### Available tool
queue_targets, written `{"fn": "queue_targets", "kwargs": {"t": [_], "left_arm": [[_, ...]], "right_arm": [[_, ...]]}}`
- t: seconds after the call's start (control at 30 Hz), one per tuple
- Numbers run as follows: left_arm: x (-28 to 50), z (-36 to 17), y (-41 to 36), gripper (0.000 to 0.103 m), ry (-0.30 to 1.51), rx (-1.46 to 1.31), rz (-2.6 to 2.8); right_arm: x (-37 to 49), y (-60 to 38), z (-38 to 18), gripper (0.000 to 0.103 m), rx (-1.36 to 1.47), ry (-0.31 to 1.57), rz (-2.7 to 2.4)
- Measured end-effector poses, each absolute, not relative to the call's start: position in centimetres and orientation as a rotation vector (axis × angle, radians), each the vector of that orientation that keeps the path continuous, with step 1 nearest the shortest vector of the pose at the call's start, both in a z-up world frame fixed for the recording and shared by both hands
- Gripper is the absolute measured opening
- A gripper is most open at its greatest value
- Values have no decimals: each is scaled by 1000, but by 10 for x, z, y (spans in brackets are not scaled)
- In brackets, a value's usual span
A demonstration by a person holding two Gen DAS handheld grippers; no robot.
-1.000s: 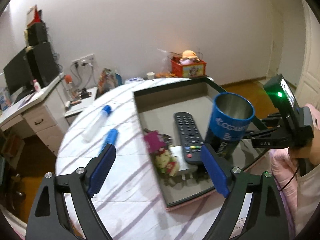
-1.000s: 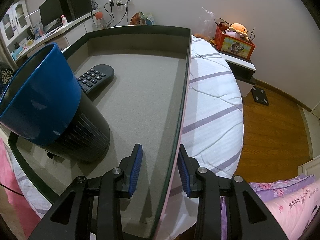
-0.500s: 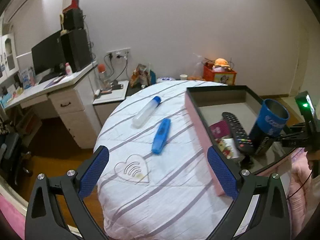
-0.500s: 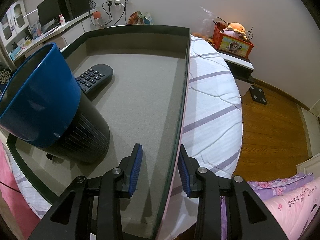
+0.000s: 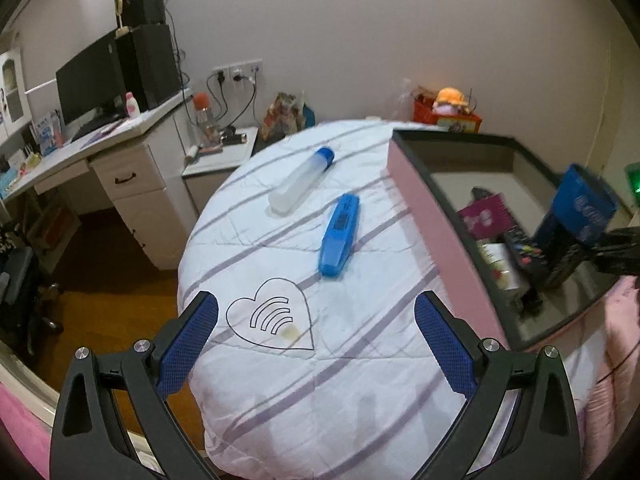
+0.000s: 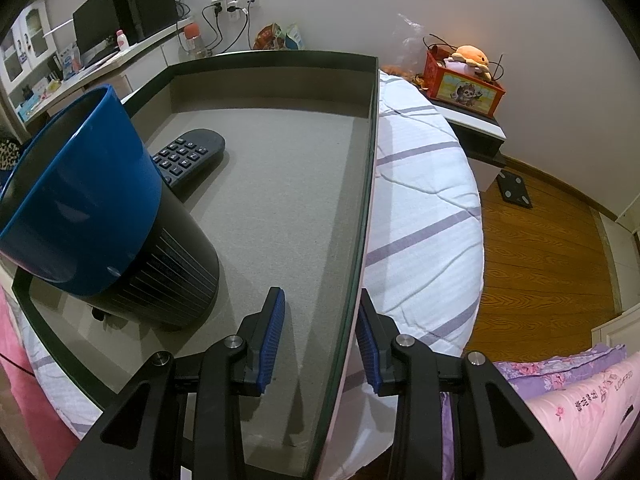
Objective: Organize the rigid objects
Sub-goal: 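Move the left gripper to the blue highlighter and grasp it, then carry the blue highlighter with the left gripper over the tray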
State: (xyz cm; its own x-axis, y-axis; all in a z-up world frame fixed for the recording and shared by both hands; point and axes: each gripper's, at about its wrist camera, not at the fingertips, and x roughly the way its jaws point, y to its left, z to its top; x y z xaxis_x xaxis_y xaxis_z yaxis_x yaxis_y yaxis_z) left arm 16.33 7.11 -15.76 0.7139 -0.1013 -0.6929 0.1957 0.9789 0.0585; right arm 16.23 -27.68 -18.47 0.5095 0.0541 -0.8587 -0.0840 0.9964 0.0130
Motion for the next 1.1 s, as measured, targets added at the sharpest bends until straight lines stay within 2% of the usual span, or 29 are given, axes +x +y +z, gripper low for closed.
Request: {"fn": "queue_targets", "kwargs": {"t": [0.4,0.47,0.57,0.63,0.7,0.73,0.77,1.1], "left_arm": [[231,-190,59,99,859,109,-174],[243,-197,54,87,887,112,-175],[257,-207,49,77,924,95,-200],[259,-207,44,75,916,104,-197],[259,-206,42,59,912,89,-218],[260,-206,42,40,911,77,-225],[260,-205,42,27,911,70,-230],[213,-201,57,27,942,63,-287]], "right_arm": [[163,-275,-184,37,-43,1041,81],[163,-275,-184,37,-47,1041,79],[163,-274,-184,37,-49,1042,79],[163,-273,-184,37,-50,1043,79],[163,-274,-184,37,-51,1044,78],[163,-273,-184,37,-52,1044,78],[164,-273,-184,37,-52,1045,79],[166,-273,-184,37,-54,1049,79]]}}
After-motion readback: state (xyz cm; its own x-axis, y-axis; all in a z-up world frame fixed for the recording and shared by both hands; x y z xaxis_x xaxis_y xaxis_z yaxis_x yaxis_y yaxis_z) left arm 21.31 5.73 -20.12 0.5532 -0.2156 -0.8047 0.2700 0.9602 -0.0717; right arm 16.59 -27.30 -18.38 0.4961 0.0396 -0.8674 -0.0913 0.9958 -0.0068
